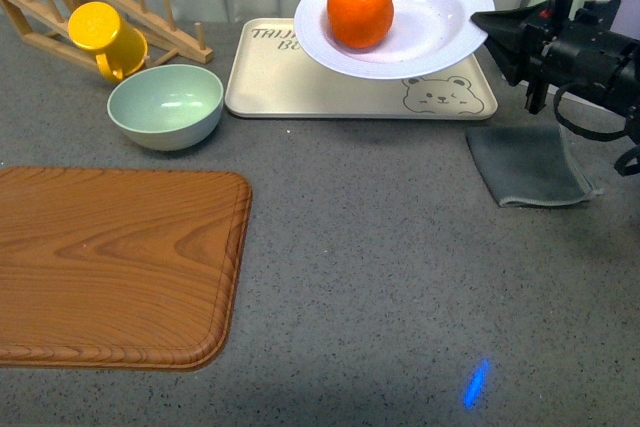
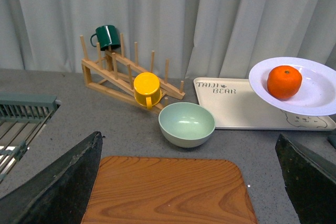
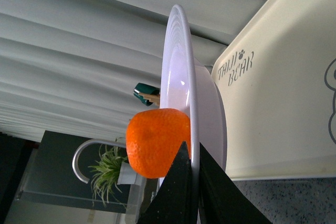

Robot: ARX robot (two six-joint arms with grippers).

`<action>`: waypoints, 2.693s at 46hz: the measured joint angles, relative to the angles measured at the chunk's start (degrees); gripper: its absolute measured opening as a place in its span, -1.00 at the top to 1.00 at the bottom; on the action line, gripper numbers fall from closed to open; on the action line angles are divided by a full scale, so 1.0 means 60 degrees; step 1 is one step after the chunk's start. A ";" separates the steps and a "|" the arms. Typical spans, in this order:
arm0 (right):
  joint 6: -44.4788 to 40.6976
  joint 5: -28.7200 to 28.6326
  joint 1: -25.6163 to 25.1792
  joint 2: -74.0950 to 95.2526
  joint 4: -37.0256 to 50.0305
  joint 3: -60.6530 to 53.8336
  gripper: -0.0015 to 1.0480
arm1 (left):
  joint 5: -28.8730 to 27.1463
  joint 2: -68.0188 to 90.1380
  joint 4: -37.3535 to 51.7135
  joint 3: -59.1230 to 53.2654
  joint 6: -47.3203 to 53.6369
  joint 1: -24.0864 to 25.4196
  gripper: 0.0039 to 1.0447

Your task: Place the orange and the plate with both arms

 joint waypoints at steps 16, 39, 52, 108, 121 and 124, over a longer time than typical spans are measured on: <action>0.0142 0.0361 0.0463 0.1978 -0.2044 0.3967 0.96 | 0.0004 0.0000 0.0000 0.0000 0.0000 0.0000 -0.88; -0.0364 0.1093 0.0787 0.4601 -0.6080 0.9067 0.96 | 0.0004 0.0000 0.0000 0.0000 0.0000 0.0000 -0.88; -0.1064 0.1239 0.0878 0.4142 -0.6615 0.8371 0.35 | 0.0004 0.0000 0.0000 0.0000 0.0000 0.0000 -0.88; -1.1038 0.8218 0.1166 -0.5238 0.1264 -0.6885 0.00 | 0.0007 -0.0007 0.0000 0.0000 0.0000 0.0000 -0.88; -1.2069 0.7788 0.0721 -0.8087 0.1228 -0.9683 0.98 | 0.0011 -0.0011 0.0000 0.0000 0.0004 0.0000 -0.88; -1.2076 0.7716 0.0659 -0.8633 0.1082 -1.0058 0.98 | 0.0011 -0.0011 0.0000 0.0000 0.0000 0.0000 -0.88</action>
